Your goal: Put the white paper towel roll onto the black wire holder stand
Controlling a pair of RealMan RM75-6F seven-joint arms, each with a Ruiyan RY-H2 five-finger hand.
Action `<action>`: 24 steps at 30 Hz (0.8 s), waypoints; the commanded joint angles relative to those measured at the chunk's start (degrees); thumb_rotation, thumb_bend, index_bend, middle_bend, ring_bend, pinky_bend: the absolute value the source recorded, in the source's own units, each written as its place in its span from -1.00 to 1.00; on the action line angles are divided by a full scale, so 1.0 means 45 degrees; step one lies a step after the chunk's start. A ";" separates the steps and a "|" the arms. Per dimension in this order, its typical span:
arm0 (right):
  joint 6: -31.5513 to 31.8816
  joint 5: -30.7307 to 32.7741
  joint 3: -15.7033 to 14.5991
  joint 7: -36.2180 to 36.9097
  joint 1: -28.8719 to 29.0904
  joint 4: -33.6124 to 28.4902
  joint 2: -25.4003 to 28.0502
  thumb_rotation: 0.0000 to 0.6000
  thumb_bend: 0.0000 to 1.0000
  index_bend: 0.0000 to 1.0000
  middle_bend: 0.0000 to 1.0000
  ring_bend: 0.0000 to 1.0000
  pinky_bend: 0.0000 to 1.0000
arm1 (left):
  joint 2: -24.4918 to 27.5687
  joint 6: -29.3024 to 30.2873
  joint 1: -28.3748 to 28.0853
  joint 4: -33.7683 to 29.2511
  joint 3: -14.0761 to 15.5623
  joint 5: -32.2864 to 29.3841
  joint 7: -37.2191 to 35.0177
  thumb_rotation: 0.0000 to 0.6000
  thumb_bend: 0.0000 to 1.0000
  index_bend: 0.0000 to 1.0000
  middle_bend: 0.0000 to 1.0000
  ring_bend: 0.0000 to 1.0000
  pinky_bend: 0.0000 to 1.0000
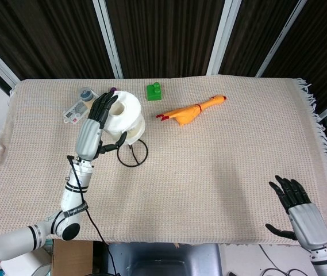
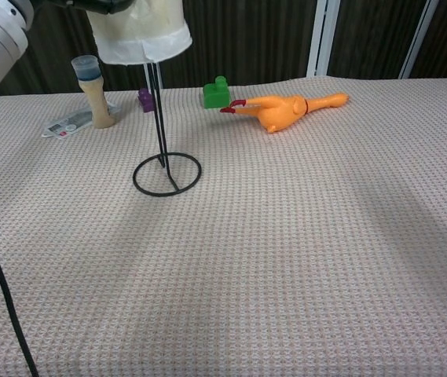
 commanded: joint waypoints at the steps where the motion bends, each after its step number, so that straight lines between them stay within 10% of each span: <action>1: -0.0006 0.0016 0.0010 0.0011 0.0003 0.0005 0.0001 1.00 -0.84 -1.00 -1.00 -1.00 -1.00 | 0.0103 -0.0064 0.0019 -0.0134 0.0033 -0.0018 -0.0008 1.00 -0.25 -1.00 -1.00 -1.00 -0.99; 9: 0.0042 -0.0038 -0.0004 0.0000 -0.0019 0.0016 0.0000 1.00 -0.84 -1.00 -1.00 -1.00 -1.00 | 0.0672 0.0018 0.0362 -0.0875 0.0409 0.0223 0.0084 1.00 -0.29 -1.00 -1.00 -1.00 -1.00; 24: -0.0589 0.0237 0.0033 -0.0641 0.0176 -0.0011 -0.0311 1.00 -0.84 -1.00 -1.00 -1.00 -1.00 | 0.4434 0.1423 0.4878 -0.1296 0.4969 0.1601 0.0486 1.00 -0.20 -1.00 -1.00 -1.00 -1.00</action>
